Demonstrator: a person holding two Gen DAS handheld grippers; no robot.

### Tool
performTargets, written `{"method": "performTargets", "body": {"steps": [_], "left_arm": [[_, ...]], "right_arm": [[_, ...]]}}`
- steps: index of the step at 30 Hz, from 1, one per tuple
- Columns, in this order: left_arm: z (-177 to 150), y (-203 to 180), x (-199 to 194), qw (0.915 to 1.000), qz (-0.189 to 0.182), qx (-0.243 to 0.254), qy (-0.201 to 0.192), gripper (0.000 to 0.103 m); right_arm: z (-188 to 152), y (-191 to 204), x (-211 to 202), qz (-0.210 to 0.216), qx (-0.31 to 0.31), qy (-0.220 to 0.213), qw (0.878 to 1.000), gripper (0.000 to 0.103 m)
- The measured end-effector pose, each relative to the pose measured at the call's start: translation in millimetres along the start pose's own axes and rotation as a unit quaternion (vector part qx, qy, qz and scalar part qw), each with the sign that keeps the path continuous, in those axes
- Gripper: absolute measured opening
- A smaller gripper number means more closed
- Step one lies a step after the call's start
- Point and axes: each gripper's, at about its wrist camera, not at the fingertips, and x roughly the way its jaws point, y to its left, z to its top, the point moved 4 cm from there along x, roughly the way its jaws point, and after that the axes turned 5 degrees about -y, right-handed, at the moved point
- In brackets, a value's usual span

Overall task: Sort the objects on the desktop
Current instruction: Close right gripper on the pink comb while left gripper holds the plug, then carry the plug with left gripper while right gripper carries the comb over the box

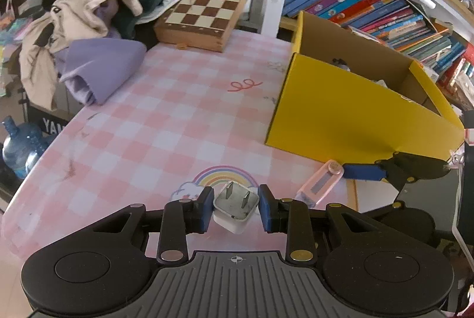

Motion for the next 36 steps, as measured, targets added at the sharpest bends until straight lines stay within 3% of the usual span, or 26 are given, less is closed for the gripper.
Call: {"method": "performTargets", "body": {"steps": [5, 8, 26, 36], "left_arm": [[-1, 3, -5, 1.0, -0.001, 0.003, -0.003, 0.03], [-1, 2, -8, 1.0, -0.004, 0.006, -0.006, 0.03], [4, -19, -25, 0.9968, -0.06, 0.046, -0.025, 0.03], [13, -40, -52, 0.9899, -0.11, 0.068, -0.057, 0.03]], "right_arm": [[0, 2, 1, -0.009, 0.007, -0.009, 1.0, 0.09], [2, 1, 0, -0.013, 0.011, -0.017, 1.0, 0.076], [-4, -1, -53, -0.012, 0.024, -0.021, 0.999, 0.075], [-2, -5, -110, -0.042, 0.022, -0.063, 0.997, 0.075]]}}
